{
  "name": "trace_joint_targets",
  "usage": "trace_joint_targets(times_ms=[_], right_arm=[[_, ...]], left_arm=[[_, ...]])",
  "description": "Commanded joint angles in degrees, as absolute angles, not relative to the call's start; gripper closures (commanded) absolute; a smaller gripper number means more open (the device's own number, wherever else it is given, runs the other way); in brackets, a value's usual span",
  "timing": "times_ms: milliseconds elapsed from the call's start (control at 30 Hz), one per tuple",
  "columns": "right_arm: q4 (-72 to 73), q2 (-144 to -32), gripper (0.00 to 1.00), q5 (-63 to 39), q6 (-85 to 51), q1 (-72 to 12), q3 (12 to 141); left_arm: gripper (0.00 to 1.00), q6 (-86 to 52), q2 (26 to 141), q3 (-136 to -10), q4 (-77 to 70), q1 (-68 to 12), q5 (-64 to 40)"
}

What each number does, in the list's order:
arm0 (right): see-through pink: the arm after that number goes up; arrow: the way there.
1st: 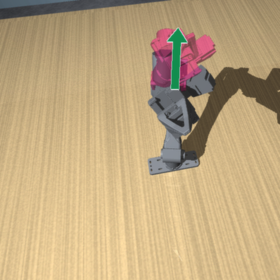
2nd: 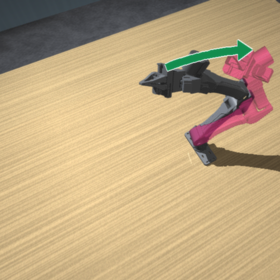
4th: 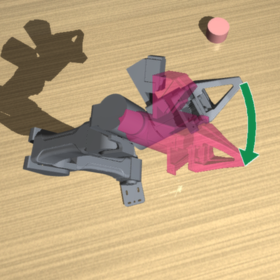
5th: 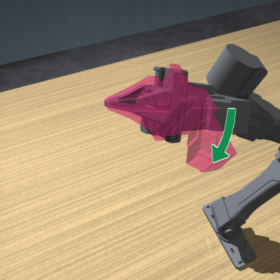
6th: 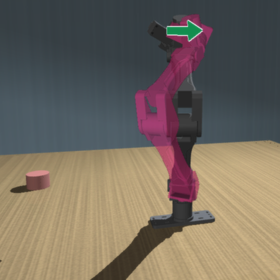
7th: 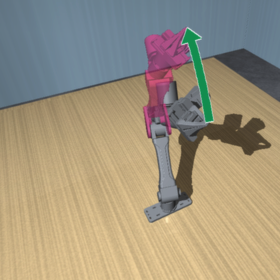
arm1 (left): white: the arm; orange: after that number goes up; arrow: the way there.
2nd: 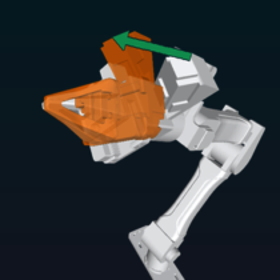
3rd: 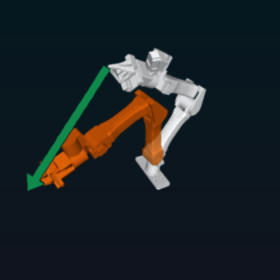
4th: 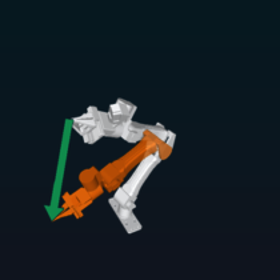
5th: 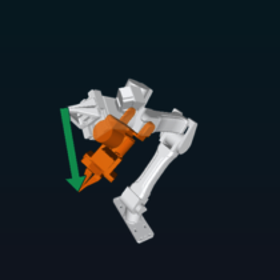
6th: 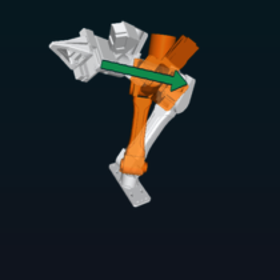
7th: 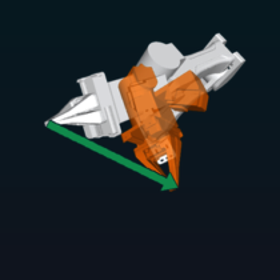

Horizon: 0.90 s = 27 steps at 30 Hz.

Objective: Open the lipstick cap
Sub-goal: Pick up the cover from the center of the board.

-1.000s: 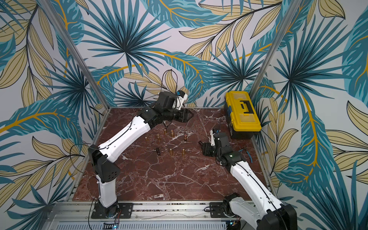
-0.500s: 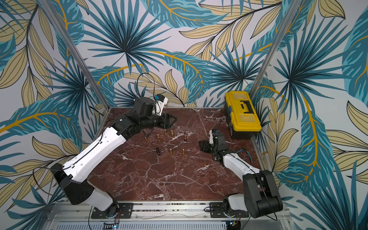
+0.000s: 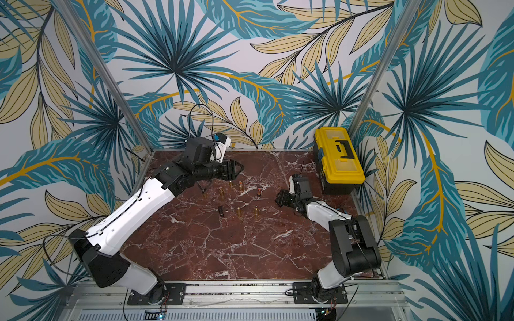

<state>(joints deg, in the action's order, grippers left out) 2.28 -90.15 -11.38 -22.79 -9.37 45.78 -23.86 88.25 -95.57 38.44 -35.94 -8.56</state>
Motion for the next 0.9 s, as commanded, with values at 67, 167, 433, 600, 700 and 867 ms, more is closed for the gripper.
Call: trace_joint_targets(times_ms=[67, 167, 433, 600, 700, 867], right_arm=[[-0.44, -91.31, 0.4, -12.37, -26.05, -9.32, 46.13], [-1.85, -92.05, 0.4, -11.74, -25.77, -9.73, 46.93], [-9.38, -96.68, 0.41, -8.64, -22.35, -10.99, 53.43], [-13.98, -98.54, 0.41, -6.62, -20.61, -11.03, 56.25], [-16.27, -99.83, 0.41, -5.89, -19.49, -10.99, 57.99], [-19.21, -101.58, 0.44, -7.59, -18.02, -11.11, 60.05]], left_arm=[[0.41, -23.74, 88.29, -94.24, 38.23, -35.33, -8.26], [0.41, -23.7, 88.33, -93.79, 38.22, -35.16, -8.16], [0.41, -24.12, 89.07, -93.91, 38.17, -34.65, -8.08], [0.41, -24.0, 88.91, -93.55, 38.17, -34.28, -8.02], [0.41, -24.05, 88.92, -93.43, 38.19, -34.01, -8.2], [0.41, -24.06, 89.03, -93.28, 38.15, -33.58, -8.59]])
